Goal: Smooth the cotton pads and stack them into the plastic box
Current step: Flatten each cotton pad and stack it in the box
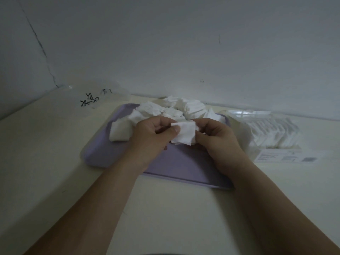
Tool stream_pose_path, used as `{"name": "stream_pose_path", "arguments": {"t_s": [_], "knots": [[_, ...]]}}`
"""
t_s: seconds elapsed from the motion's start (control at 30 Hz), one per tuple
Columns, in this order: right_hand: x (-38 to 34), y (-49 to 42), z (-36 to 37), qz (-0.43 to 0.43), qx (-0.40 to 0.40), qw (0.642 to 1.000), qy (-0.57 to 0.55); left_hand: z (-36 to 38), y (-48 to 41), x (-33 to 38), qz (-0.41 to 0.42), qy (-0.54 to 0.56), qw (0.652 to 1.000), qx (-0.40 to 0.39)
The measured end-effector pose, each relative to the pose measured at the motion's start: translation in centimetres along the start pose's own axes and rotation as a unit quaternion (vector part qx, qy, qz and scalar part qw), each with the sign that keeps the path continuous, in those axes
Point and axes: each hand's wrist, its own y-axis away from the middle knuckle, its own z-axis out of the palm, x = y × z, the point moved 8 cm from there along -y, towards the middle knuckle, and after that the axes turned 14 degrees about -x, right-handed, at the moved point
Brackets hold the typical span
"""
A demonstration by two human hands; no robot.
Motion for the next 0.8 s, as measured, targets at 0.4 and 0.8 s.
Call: {"name": "stream_pose_path", "arguments": {"t_s": [0.4, 0.8], "knots": [[-0.3, 0.3, 0.1, 0.015, 0.015, 1.000, 0.004, 0.6, 0.1, 0.0, 0.004, 0.005, 1.000, -0.024], [-1.2, 0.5, -0.1, 0.003, 0.008, 0.999, 0.035, 0.3, -0.1, -0.2, -0.007, -0.066, 0.998, -0.009]]}}
